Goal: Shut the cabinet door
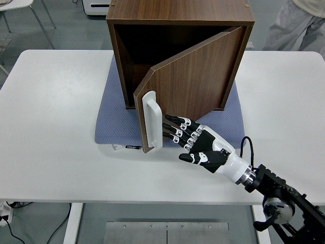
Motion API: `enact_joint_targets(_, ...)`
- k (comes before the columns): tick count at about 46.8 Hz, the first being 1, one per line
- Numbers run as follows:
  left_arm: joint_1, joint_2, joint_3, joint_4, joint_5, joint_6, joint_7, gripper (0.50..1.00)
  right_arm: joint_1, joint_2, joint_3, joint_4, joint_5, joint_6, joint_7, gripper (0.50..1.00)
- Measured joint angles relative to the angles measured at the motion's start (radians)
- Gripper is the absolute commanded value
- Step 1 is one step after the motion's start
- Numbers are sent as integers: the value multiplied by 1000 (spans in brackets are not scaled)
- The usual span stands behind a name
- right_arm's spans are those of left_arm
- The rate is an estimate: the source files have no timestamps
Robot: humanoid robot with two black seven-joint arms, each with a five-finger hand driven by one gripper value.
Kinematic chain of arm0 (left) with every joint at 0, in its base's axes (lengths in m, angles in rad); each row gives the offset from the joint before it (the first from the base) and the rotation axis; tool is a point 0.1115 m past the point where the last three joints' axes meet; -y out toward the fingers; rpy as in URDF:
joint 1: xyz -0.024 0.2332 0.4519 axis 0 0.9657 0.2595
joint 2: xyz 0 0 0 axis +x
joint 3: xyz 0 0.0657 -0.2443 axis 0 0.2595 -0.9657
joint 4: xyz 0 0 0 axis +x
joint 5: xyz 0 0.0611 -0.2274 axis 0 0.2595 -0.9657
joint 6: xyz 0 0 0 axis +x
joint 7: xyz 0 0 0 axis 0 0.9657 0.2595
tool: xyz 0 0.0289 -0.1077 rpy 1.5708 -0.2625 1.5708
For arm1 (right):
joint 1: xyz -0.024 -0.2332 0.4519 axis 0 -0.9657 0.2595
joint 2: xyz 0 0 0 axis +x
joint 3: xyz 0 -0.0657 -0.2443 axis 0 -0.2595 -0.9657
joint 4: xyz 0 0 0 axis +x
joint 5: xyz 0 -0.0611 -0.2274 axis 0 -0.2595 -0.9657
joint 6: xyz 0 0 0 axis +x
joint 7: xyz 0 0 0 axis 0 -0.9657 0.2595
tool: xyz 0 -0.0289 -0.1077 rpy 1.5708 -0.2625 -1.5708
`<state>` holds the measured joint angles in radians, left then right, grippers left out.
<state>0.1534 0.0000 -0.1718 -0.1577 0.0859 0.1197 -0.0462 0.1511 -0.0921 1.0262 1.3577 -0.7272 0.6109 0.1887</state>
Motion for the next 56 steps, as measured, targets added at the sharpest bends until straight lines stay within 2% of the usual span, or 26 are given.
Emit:
enact_joint_targets(13, 0, 0, 0, 0, 0, 0, 0, 1000, 13, 29, -1, -22, -8, 0, -6, 1000)
enact_joint_targets(37, 0, 0, 0, 0, 0, 0, 0, 1000, 96, 80, 5, -117, -2, 0, -2, 1000)
enact_joint_targets(56, 0, 0, 0, 0, 0, 0, 0, 1000, 119, 92, 6, -177, -2, 0, -1, 1000)
